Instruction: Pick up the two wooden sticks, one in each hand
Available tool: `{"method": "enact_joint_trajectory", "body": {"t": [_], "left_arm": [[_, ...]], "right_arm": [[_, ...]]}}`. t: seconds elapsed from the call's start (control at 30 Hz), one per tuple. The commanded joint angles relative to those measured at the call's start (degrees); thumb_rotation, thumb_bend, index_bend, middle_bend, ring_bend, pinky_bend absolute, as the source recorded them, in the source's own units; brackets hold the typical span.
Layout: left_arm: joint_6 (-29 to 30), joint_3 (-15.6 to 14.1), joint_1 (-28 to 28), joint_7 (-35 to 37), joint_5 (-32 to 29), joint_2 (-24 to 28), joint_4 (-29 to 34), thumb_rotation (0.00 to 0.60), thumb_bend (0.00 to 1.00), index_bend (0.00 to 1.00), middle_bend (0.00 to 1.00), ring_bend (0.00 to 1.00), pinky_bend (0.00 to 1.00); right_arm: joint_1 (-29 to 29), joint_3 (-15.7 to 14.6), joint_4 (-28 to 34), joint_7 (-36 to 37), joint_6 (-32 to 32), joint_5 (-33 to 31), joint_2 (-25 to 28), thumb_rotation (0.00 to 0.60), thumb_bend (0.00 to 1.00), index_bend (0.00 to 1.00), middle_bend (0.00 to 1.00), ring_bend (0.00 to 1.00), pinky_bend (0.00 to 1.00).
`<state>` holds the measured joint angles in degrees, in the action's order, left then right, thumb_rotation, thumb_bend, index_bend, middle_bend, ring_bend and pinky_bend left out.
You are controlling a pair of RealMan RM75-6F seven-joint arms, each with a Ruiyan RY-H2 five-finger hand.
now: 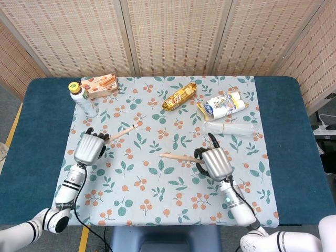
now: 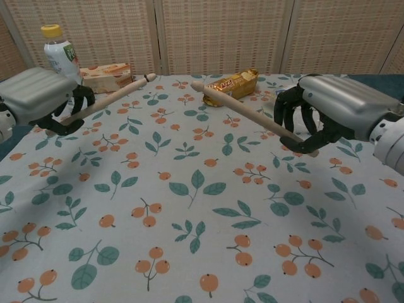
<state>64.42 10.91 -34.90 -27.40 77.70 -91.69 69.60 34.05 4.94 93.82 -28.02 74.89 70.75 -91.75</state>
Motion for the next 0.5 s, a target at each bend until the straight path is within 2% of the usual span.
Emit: {"method": "enact_joint_trajectory", "body": {"t": [0.03, 0.27, 0.5], "left_arm": [[-2.3, 1.0, -1.6, -1.4, -2.2, -0.1, 6.0, 0.600, 0.63, 0.79, 0.89, 0.63, 0.32], [-1.7, 1.1, -2.9, -6.3, -3.4, 0.1, 13.3, 0.600, 0.63, 0.79, 0.89, 0.63, 0.32], [-1.5, 0.5, -4.0, -8.9, -3.5, -1.1, 15.1, 0.600, 0.63, 0.79, 0.89, 0.63, 0.32]], "right_arm": [[1.2, 1.6, -1.7, 1.6, -1.5, 1.0, -3.8, 0.600, 0.71, 0.98, 0.87, 0.65, 0.05], [2.9, 5.0, -6.6, 2.8, -3.6, 0.2, -8.4, 0.600, 0.71, 0.98, 0.88, 0.67, 0.08], [4.2, 7.7, -9.2, 3.0, -5.1, -1.6, -11.0, 0.600, 0.71, 0.99, 0.88, 0.68, 0.09]]}}
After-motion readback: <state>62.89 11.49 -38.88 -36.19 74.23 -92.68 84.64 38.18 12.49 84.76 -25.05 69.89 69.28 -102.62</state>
